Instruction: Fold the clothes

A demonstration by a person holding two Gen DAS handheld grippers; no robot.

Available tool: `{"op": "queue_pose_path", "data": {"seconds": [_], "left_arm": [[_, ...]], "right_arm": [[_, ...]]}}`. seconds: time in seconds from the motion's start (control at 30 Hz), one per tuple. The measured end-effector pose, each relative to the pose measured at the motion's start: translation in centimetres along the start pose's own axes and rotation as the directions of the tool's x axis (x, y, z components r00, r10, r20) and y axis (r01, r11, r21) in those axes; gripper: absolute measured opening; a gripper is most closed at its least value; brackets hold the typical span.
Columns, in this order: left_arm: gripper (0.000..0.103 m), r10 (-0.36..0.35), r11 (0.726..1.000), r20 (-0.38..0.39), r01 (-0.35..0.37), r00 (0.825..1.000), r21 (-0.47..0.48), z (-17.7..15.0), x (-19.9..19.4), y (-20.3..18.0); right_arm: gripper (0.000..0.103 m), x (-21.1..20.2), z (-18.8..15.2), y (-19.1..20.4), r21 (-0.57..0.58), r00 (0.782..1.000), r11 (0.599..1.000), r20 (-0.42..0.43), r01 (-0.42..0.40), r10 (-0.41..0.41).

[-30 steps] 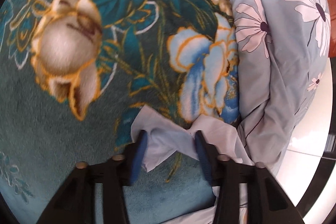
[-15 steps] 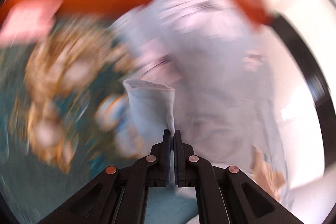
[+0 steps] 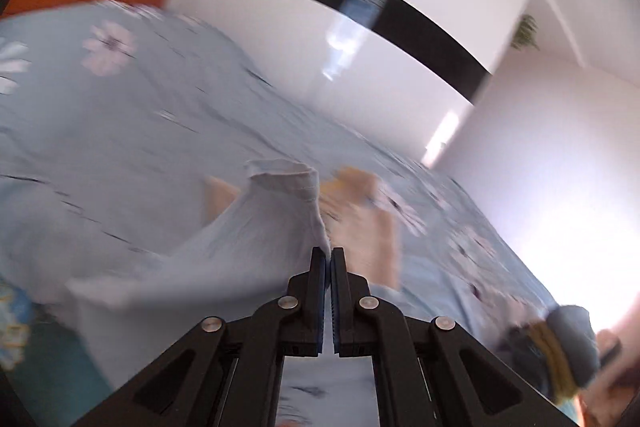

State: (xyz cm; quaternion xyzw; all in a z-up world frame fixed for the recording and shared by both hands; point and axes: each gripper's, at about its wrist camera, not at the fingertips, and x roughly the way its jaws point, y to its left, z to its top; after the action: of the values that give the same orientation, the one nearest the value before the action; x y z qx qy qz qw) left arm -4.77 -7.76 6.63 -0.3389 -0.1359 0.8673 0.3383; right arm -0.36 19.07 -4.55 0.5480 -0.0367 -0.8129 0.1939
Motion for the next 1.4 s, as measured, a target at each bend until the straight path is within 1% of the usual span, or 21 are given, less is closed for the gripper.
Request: {"op": "queue_pose_path", "data": {"seconds": [0.07,0.2,0.27,0.37,0.43,0.5,0.57,0.6,0.7,0.77,0.8,0.9,0.93,0.97,1.03,1.07,1.13,1.2,1.3,1.37,1.4], "left_arm": [[0.003,-0.030,0.999,-0.110,0.034,0.994,0.038,-1.5,3.8,-2.4],[0.003,-0.026,0.999,-0.270,0.034,0.962,0.026,-4.5,9.4,-2.7],[0.004,-0.041,0.999,-0.315,0.043,0.948,0.000,-6.2,9.9,-2.5],[0.005,-0.037,0.999,-0.344,0.034,0.938,-0.015,-7.2,10.5,-2.4],[0.012,-0.036,0.999,-0.357,0.030,0.933,-0.020,-7.7,10.7,-2.1],[0.038,-0.044,0.999,-0.373,0.034,0.927,-0.033,-8.1,10.9,-1.6],[0.050,-0.060,0.998,-0.359,0.048,0.931,-0.042,-8.8,10.5,-1.6],[0.051,-0.058,0.998,-0.354,0.046,0.934,-0.041,-9.3,10.0,-1.4],[0.052,0.021,0.998,-0.304,-0.036,0.953,-0.045,-10.0,7.4,-0.2],[0.054,0.125,0.986,-0.264,-0.149,0.956,-0.071,-10.1,5.6,1.9],[0.054,0.191,0.972,-0.246,-0.218,0.950,-0.086,-10.0,4.6,3.1],[0.054,0.378,0.902,-0.215,-0.411,0.901,-0.135,-9.4,2.6,7.5],[0.054,0.409,0.878,-0.219,-0.447,0.886,-0.170,-9.1,2.1,9.0],[0.054,0.426,0.858,-0.227,-0.470,0.876,-0.208,-8.9,1.7,10.5],[0.055,0.439,0.826,-0.227,-0.490,0.869,-0.277,-8.3,1.0,13.1],[0.055,0.446,0.814,-0.229,-0.498,0.866,-0.299,-8.1,0.7,14.2],[0.055,0.445,0.816,-0.230,-0.498,0.866,-0.295,-8.1,0.8,14.4],[0.055,0.444,0.817,-0.232,-0.497,0.866,-0.292,-8.0,1.0,14.7],[0.055,0.443,0.819,-0.234,-0.497,0.866,-0.287,-8.0,1.1,15.0],[0.055,0.442,0.820,-0.236,-0.496,0.865,-0.284,-8.0,1.3,15.3],[0.055,0.441,0.821,-0.237,-0.496,0.865,-0.282,-7.9,1.3,15.4]], "right_arm": [[0.029,-0.1,-0.1,-0.4,0.012,1.000,1.000,0.001,0.004,-0.004],[0.029,-0.5,-0.5,-1.3,0.029,1.000,0.999,0.003,0.014,-0.014],[0.029,-0.6,-0.6,-1.7,0.036,1.000,0.999,0.003,0.019,-0.019],[0.029,-0.8,-0.5,-2.1,0.051,1.000,0.999,0.013,0.015,-0.015],[0.029,-1.1,-0.2,-2.3,0.068,0.999,0.998,0.032,-0.005,0.003],[0.029,-1.6,0.6,-2.1,0.073,0.997,0.997,0.069,-0.029,0.024],[0.029,-2.3,1.4,-1.8,0.069,0.993,0.996,0.110,-0.047,0.039],[0.029,-2.7,1.8,-1.6,0.065,0.990,0.997,0.132,-0.050,0.041],[0.030,-3.6,3.8,-1.0,0.062,0.979,0.993,0.184,-0.096,0.083],[0.038,-3.6,5.4,-0.1,0.045,0.973,0.991,0.204,-0.123,0.111],[0.041,-3.5,6.2,0.5,0.033,0.970,0.991,0.213,-0.129,0.120],[0.049,-2.9,8.2,2.7,-0.008,0.967,0.993,0.228,-0.118,0.117],[0.051,-2.6,8.8,3.5,-0.023,0.967,0.994,0.231,-0.109,0.111],[0.051,-1.9,9.2,4.8,-0.048,0.969,0.995,0.224,-0.092,0.101],[0.052,-0.9,9.3,6.6,-0.100,0.976,0.994,0.206,-0.052,0.072],[0.052,-0.5,9.2,7.2,-0.128,0.979,0.992,0.201,-0.009,0.035],[0.052,0.4,8.9,8.5,-0.179,0.977,0.980,0.207,0.091,-0.053],[0.052,1.3,8.4,9.6,-0.224,0.962,0.953,0.228,0.202,-0.150],[0.052,1.4,7.7,10.2,-0.248,0.919,0.906,0.288,0.343,-0.269],[0.051,0.9,7.5,10.0,-0.225,0.895,0.893,0.320,0.390,-0.310],[0.043,0.6,7.4,9.8,-0.209,0.886,0.892,0.335,0.401,-0.320]]}}
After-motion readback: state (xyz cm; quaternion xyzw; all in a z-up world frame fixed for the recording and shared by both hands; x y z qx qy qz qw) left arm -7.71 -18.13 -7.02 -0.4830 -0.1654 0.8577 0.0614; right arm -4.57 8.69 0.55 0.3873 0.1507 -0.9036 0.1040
